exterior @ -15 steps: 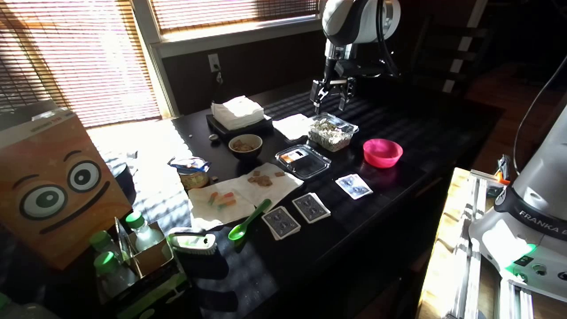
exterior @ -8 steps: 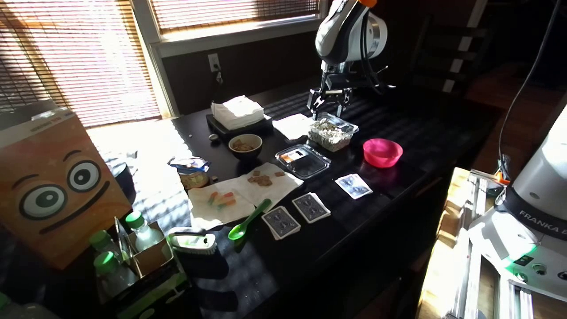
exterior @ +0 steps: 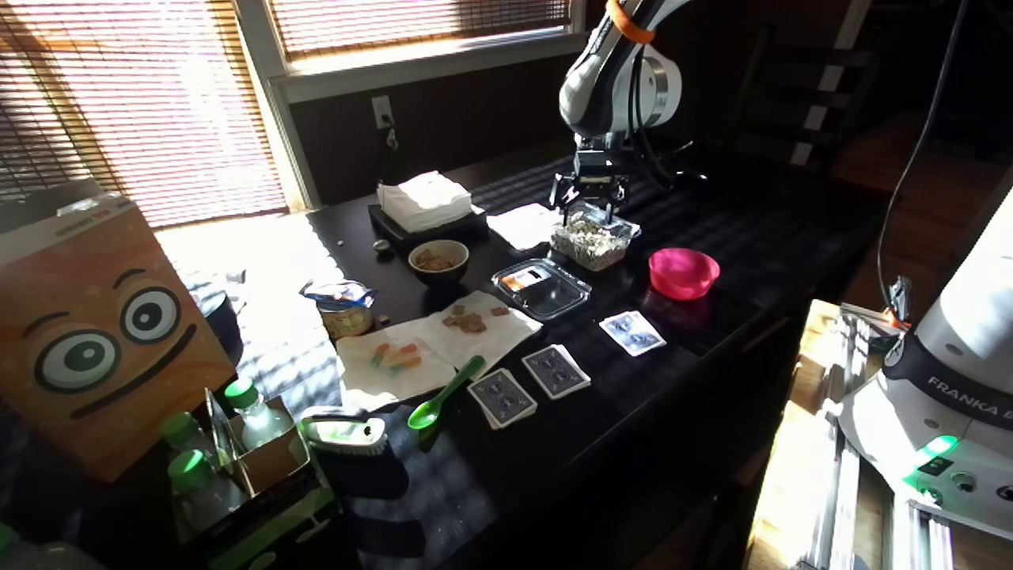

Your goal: Put some of the contents in the bowl on the lid and then after pour the contents on the lid in the bowl

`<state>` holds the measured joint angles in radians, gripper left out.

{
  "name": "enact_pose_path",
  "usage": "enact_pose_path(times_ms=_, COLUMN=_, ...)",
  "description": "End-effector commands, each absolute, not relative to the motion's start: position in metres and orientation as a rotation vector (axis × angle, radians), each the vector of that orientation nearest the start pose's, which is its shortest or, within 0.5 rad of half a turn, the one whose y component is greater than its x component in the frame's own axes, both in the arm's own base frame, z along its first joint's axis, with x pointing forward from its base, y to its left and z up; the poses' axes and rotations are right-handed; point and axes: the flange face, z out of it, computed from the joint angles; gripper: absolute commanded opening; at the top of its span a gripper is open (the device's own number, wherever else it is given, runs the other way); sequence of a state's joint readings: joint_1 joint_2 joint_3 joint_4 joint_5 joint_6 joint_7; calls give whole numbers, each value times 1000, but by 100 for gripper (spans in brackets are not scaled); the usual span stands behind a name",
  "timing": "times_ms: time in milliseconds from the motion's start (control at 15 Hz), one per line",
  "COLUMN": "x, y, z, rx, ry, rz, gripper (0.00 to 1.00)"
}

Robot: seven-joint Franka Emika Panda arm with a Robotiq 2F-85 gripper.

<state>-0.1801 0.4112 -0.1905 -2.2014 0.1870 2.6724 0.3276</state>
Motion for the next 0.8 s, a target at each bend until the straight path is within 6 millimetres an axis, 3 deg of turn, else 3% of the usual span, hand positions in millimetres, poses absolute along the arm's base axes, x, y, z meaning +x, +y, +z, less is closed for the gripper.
enact_pose_path(times_ms=0, x=530, y=-217, z=191, rx=-2789, ry=1396, rz=-145, gripper=100)
enact_pose_path(times_ms=333, x=536, y=-222, z=187, rx=-2722, ry=1510, rz=-213, gripper=100)
enact_pose_path(times_ms=733, x=538, y=-223, z=178, rx=-2725, ry=1533, rz=-193, gripper=100)
